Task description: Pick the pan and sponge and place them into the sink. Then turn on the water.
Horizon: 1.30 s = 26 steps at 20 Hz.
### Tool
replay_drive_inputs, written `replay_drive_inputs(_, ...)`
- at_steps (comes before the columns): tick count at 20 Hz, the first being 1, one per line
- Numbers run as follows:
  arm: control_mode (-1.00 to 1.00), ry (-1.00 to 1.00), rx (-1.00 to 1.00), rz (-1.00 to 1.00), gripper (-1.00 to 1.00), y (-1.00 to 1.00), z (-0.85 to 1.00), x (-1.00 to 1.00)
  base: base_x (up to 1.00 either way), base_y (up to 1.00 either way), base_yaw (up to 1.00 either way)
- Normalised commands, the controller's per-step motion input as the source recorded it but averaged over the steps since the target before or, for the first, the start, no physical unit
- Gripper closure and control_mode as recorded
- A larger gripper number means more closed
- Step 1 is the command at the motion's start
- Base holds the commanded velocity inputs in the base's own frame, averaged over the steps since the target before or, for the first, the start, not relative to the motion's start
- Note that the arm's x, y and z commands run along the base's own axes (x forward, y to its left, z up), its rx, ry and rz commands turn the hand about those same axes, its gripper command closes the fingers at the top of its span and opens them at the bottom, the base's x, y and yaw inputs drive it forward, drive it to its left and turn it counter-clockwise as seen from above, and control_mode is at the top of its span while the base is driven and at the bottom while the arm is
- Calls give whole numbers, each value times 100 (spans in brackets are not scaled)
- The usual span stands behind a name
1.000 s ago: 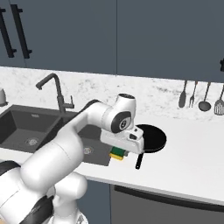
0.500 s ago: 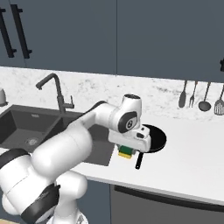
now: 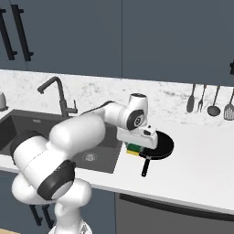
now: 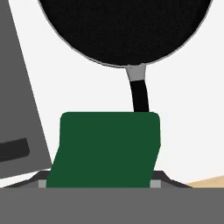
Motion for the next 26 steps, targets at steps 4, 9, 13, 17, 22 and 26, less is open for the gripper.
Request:
replay_drive_inputs(4,-100,-10,-2,0,100,-9,-28,2,0,0,0)
replay_drive_inputs(9,-100,-10,0,-3,100,-30,-29,23,0,0,0)
replay_drive_inputs(13,-100,-12,0,-5,100,-2,-9,45,0,0,0)
replay_drive_inputs(17,-100,-13,0,-4,100,0,0,40,0,0,0)
replay_drive_inputs(22,-100,-1,0,-1,100,-9,-4,29,0,0,0)
replay_drive_inputs(26,-100,-1,0,0,100,-2,-14,42,0,0,0)
